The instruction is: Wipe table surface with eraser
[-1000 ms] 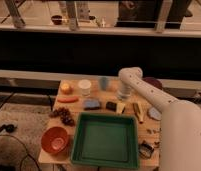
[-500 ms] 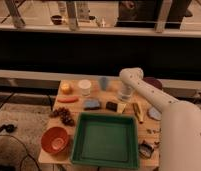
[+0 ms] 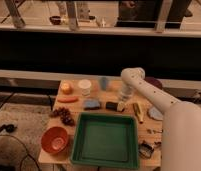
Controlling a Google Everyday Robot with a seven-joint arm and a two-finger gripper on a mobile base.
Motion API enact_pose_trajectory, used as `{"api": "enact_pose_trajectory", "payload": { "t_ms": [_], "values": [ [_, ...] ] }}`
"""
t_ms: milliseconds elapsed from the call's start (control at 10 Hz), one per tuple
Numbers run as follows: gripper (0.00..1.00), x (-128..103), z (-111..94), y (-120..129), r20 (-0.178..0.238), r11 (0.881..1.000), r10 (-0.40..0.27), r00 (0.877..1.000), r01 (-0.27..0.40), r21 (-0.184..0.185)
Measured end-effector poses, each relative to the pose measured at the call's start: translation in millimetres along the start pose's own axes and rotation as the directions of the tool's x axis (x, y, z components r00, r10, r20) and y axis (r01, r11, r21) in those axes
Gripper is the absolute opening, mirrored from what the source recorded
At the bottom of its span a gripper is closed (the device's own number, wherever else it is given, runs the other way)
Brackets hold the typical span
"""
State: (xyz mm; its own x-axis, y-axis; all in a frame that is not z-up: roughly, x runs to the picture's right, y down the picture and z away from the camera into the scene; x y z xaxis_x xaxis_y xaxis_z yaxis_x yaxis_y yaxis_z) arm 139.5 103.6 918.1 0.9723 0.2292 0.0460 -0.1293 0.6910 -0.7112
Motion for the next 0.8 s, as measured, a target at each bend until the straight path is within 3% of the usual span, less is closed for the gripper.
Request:
{"api": "enact_pose_trajectory", "payload": {
  "t_ms": [200,800],
  "values": [
    [0.0,-0.3,-2.9,0.9,0.003,1.0,-0.007,1.0,0.007,0.001],
    [0.0,6.0,-6.4,5.3,-0.012,1.0,-0.007,1.0,0.007,-0.007]
  ]
}}
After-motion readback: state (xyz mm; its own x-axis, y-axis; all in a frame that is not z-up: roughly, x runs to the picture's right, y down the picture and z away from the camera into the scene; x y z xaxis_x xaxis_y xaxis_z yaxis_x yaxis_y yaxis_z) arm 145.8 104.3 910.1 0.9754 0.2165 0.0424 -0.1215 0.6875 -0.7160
